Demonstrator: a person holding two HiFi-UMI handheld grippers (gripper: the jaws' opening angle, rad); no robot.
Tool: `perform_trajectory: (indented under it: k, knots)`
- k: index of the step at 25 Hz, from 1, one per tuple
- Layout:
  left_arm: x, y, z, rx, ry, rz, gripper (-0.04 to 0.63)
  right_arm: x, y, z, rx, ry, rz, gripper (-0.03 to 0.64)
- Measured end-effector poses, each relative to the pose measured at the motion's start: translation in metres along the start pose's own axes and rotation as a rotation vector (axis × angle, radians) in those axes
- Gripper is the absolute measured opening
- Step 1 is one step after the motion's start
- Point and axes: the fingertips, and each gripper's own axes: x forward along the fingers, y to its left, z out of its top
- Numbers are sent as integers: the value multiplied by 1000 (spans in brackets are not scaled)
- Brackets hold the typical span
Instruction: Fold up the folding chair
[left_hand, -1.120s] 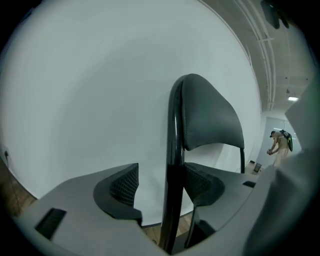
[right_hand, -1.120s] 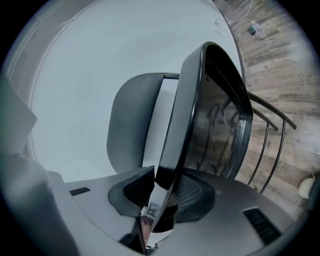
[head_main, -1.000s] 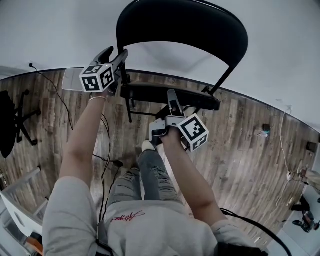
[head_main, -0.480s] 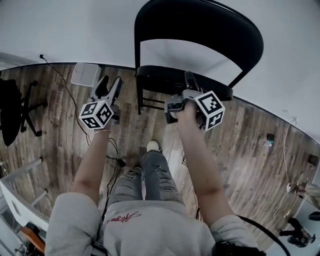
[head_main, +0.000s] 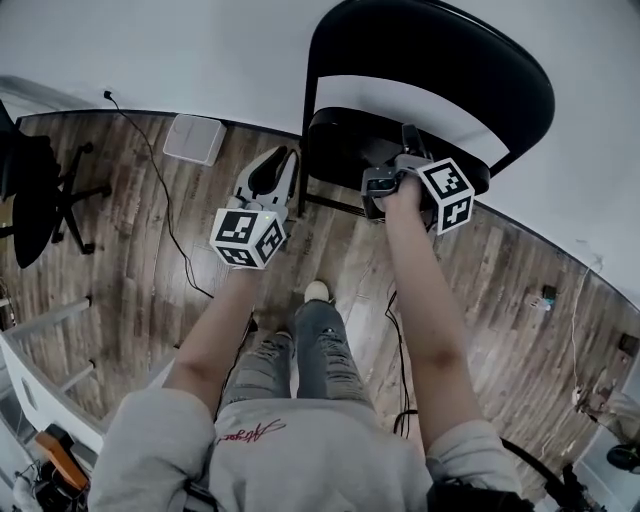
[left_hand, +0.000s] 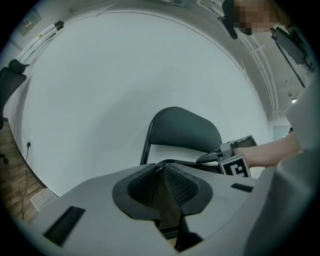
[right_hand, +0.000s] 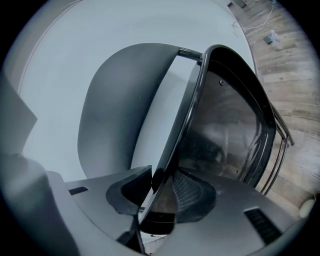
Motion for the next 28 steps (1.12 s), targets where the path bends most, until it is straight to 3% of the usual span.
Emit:
perform_trajectory:
  k: [4, 8, 11, 19, 25, 28]
  knots:
    - [-10, -14, 0, -13, -10, 7, 58, -12, 2, 1, -77, -21, 77, 133]
    - [-20, -25, 2, -49, -23, 9, 57, -56, -11, 2, -78, -122, 38, 130]
    - [-34, -41, 9, -68, -43, -8, 57, -114, -17, -2, -95, -207, 42, 68]
    - [-156, -146, 46, 35, -96, -183, 46, -313, 89, -42, -812, -318, 290, 44]
    - [-280, -228, 94, 133, -206, -353, 46, -445, 145, -92, -1111, -414, 365, 44]
    - [-335, -257, 124, 201, -301, -441, 46, -497, 174, -112, -1173, -448, 431, 44]
